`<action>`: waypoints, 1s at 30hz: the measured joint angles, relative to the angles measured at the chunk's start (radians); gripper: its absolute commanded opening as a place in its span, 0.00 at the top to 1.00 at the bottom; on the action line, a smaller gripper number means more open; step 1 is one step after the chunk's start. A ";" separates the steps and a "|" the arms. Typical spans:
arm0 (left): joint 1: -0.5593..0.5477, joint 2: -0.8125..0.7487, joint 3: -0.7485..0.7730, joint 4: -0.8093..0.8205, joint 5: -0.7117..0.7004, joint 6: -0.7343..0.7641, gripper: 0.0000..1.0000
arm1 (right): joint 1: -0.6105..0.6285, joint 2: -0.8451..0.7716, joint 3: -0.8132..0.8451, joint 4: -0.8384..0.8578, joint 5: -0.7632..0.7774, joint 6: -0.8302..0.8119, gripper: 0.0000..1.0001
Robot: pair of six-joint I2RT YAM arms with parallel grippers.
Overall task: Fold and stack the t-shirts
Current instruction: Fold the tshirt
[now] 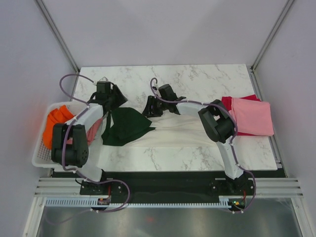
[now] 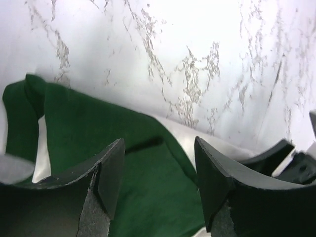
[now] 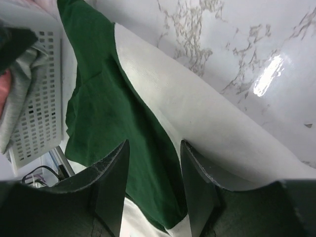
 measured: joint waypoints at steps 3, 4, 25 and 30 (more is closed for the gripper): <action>0.004 0.116 0.087 -0.020 -0.005 0.000 0.36 | 0.011 0.016 0.000 -0.008 -0.010 0.013 0.49; 0.007 0.150 0.109 -0.029 -0.004 -0.001 0.36 | 0.016 0.018 -0.003 -0.004 -0.018 0.018 0.49; 0.028 0.411 0.287 -0.114 0.045 0.001 0.37 | 0.041 -0.076 -0.201 0.122 -0.167 0.047 0.59; 0.033 0.411 0.287 -0.116 0.045 0.001 0.37 | 0.043 -0.177 -0.287 0.125 -0.204 0.019 0.59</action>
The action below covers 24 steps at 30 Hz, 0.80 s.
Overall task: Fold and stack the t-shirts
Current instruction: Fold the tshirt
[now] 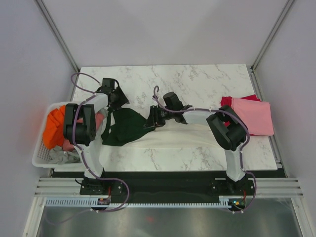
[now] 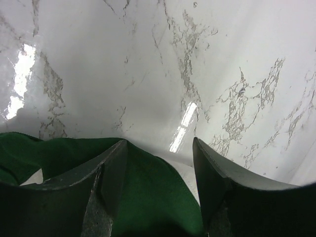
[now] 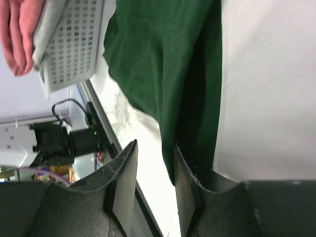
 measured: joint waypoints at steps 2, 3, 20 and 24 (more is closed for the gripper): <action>0.001 0.000 0.000 0.000 0.000 0.000 0.37 | 0.000 -0.035 -0.037 0.007 -0.013 -0.008 0.59; 0.001 0.000 0.000 0.000 0.000 0.000 0.37 | 0.000 -0.057 -0.062 0.007 -0.019 -0.014 0.59; 0.004 -0.003 -0.003 0.001 0.002 0.003 0.36 | 0.018 -0.342 -0.347 -0.049 0.030 -0.091 0.33; 0.008 -0.038 -0.041 0.006 0.007 0.004 0.33 | 0.018 -0.309 -0.229 -0.085 0.073 -0.102 0.30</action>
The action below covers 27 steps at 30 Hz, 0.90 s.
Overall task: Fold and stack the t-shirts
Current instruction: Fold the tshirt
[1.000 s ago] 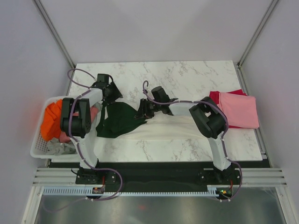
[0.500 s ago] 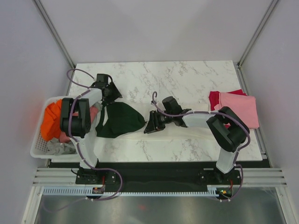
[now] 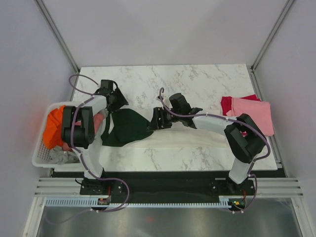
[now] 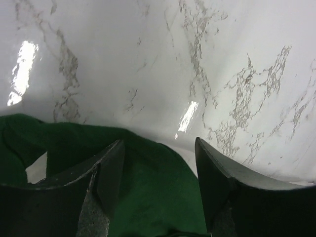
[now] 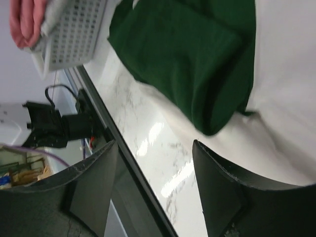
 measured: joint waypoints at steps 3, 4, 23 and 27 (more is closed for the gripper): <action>0.002 -0.051 -0.039 -0.006 -0.001 0.001 0.28 | 0.000 0.065 0.110 -0.003 0.031 0.000 0.31; 0.003 -0.071 -0.049 -0.009 -0.003 0.001 0.25 | 0.000 0.087 0.140 -0.007 0.043 0.000 0.30; -0.073 -0.315 -0.266 0.013 0.011 -0.035 0.26 | 0.041 0.313 0.277 -0.028 0.063 0.039 0.54; -0.073 -0.236 -0.266 0.029 0.018 -0.035 0.27 | 0.053 0.313 0.276 -0.022 0.055 0.043 0.69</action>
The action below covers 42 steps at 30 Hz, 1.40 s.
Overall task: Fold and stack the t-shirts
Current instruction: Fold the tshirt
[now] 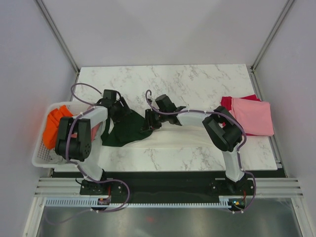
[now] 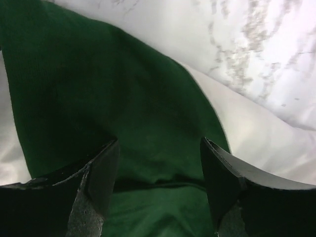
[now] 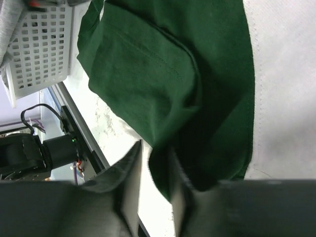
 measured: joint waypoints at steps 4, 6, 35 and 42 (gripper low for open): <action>0.007 0.047 0.023 0.013 0.003 -0.001 0.27 | 0.002 0.000 -0.014 0.008 -0.005 0.002 0.86; 0.009 0.061 0.031 0.020 0.007 -0.001 0.27 | 0.001 -0.005 -0.037 0.013 -0.006 0.002 0.87; 0.012 -0.198 -0.071 -0.010 -0.023 -0.018 0.25 | 0.002 -0.321 -0.377 0.017 0.070 0.013 0.59; -0.009 -0.441 -0.224 -0.010 -0.006 -0.074 0.27 | 0.014 -0.337 -0.291 0.019 0.064 0.019 0.74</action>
